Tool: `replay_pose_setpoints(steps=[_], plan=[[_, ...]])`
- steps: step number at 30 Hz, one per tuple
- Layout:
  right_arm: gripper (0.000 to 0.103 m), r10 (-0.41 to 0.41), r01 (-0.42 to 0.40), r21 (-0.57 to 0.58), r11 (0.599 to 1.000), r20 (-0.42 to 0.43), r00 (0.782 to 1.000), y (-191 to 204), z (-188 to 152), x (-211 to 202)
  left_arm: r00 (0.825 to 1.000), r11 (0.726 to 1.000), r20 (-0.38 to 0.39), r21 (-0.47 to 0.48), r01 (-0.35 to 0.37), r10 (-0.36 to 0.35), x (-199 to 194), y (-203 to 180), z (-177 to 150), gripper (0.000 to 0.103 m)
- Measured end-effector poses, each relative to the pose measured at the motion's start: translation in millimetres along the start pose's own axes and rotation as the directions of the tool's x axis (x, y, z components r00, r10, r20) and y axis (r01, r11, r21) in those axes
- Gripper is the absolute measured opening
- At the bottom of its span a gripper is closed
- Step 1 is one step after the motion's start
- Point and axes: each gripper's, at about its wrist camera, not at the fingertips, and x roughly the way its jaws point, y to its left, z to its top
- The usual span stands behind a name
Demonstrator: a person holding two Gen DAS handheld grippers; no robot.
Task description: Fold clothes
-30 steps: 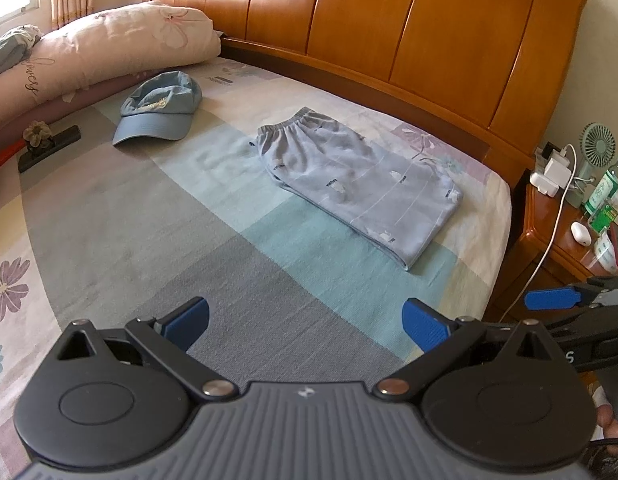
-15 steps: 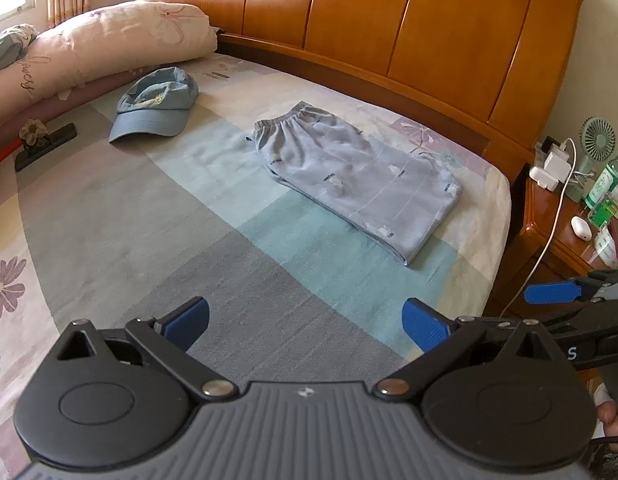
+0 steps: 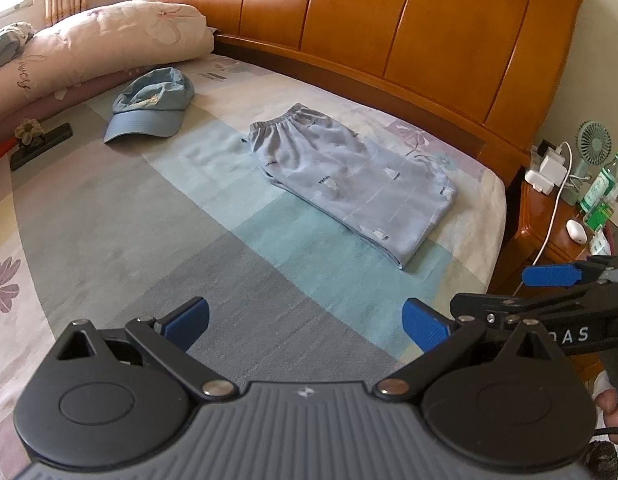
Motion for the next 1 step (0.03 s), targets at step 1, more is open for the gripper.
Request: replay_pose_setpoints(steps=[1], plan=[[0.103, 0.001, -0.001, -0.002, 1.000, 0.000, 1.000, 0.0, -0.2, -0.1, 1.000, 1.000, 0.000, -0.001, -0.003, 0.003, -0.1, 0.2, 0.0, 0.102]])
